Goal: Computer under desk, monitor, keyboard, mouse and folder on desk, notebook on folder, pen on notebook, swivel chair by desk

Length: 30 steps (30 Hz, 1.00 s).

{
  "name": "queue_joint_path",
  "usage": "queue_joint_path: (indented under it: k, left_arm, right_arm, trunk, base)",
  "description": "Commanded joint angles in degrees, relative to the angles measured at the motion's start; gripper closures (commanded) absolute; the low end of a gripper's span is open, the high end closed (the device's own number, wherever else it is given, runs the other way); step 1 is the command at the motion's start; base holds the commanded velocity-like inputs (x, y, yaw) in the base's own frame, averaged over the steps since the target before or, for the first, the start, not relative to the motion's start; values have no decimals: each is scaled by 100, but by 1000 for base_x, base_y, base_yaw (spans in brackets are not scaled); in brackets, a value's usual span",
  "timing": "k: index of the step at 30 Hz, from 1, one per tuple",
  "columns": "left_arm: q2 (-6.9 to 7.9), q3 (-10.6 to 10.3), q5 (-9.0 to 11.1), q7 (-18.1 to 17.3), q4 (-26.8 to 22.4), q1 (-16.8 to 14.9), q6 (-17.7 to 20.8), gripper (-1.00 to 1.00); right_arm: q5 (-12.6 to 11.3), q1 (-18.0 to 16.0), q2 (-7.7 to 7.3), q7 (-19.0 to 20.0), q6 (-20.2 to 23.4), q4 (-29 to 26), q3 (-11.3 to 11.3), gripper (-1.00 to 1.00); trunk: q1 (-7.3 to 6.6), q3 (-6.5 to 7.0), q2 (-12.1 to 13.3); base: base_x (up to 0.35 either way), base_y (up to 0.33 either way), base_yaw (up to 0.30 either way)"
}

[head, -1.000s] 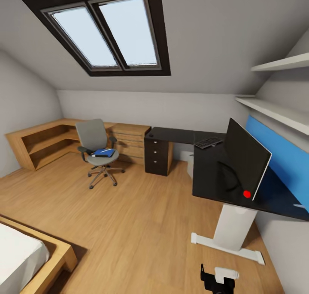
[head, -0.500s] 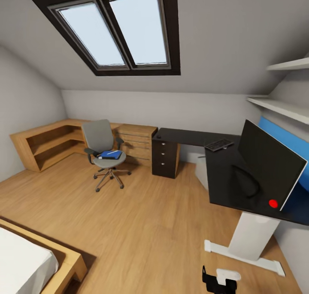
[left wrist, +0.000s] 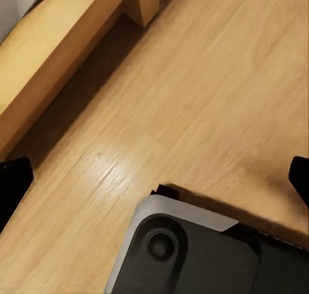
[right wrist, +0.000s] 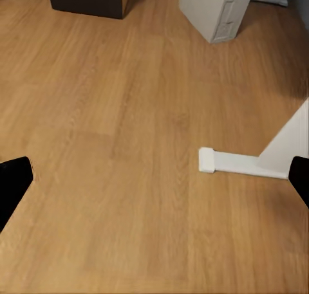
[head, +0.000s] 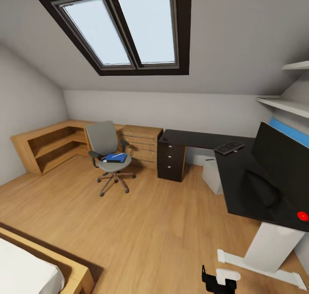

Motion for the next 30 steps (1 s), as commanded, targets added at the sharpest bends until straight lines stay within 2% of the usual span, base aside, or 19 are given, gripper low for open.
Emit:
queue_joint_path:
  k: [1, 11, 18, 24, 30]
  left_arm:
    - [-4, 18, 25, -7, -11, 1, -7, -100]
    - [-4, 1, 16, -7, -6, -1, -7, -100]
    - [-2, 0, 22, -5, -2, -1, -7, -100]
    - [-2, 0, 24, -5, -2, -1, -7, -100]
    - [-4, 2, 25, -7, -2, 0, -7, -100]
  right_arm:
    - [-59, -7, 5, -11, -22, 6, 50, -100]
    - [-64, -7, 28, -5, -18, 14, 59, -100]
    - [-64, -7, 22, 187, -19, 15, 52, -100]
    - [-64, -7, 22, 247, -18, 15, 51, -100]
    - [-64, -7, 29, 252, -10, 15, 58, -100]
  trunk:
    - [7, -12, -11]
    - [7, -6, -11]
    - [7, 34, -11]
    - [7, 66, -11]
    - [7, 82, -11]
  base:
    - [270, 232, 0]
    - [307, 111, -17]
    - [331, 12, -214]
    - [303, 165, -246]
    - [97, 45, -275]
